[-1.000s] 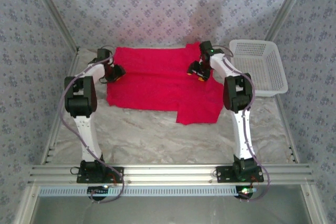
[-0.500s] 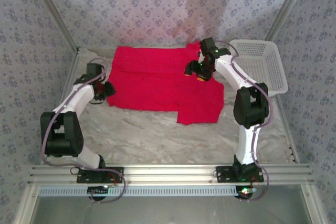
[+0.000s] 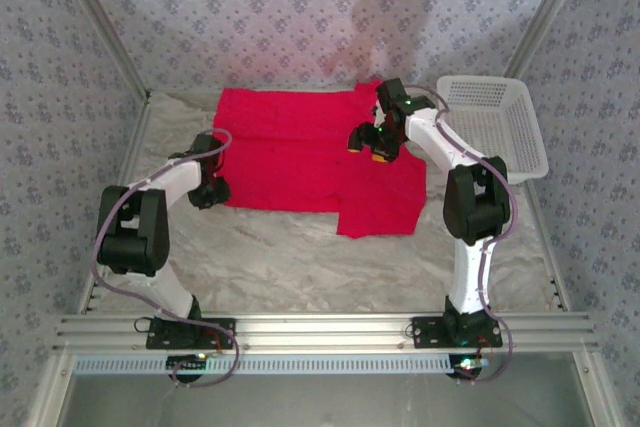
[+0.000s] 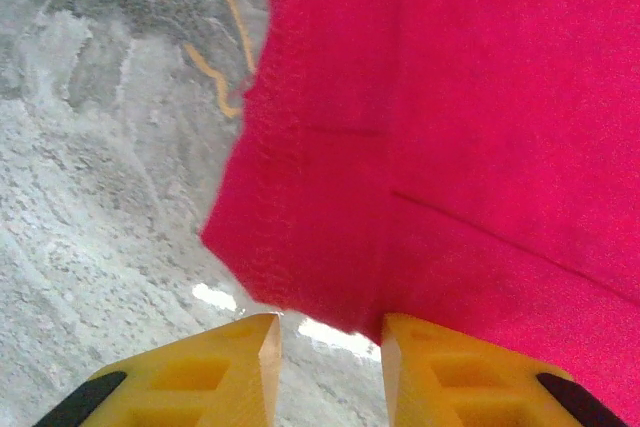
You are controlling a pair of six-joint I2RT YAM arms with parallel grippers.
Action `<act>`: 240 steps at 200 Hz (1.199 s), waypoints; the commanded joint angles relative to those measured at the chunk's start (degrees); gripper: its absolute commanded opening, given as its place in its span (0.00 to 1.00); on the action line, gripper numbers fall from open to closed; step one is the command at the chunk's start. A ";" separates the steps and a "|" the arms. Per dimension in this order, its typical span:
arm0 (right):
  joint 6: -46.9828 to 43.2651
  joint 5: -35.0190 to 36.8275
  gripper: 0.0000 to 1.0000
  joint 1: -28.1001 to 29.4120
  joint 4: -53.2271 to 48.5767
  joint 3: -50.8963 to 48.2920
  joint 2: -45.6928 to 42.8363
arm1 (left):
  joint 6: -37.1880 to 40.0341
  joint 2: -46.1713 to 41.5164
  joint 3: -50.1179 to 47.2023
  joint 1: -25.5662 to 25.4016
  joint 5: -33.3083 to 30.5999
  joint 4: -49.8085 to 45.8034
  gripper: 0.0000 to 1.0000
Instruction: Fold the inside-out t-shirt
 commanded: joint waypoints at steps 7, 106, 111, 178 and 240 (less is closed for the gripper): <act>-1.09 -1.43 0.69 -0.31 -1.60 0.54 0.42 | -0.90 0.86 1.69 0.67 -3.18 -1.68 0.31; -1.30 -2.42 0.69 -0.44 -2.36 1.86 0.73 | 0.86 1.68 3.89 3.93 -2.63 -0.74 0.25; -1.25 -2.50 0.69 -0.44 -2.41 1.99 0.72 | 0.86 1.89 4.00 3.91 -2.36 -0.63 0.25; -1.17 -2.94 0.69 0.04 -2.41 2.06 0.86 | -0.02 4.98 5.58 3.37 -0.49 0.19 0.28; -4.85 4.03 0.68 1.27 -8.41 -5.35 -5.16 | 0.15 0.83 6.57 3.10 -1.37 -2.86 0.00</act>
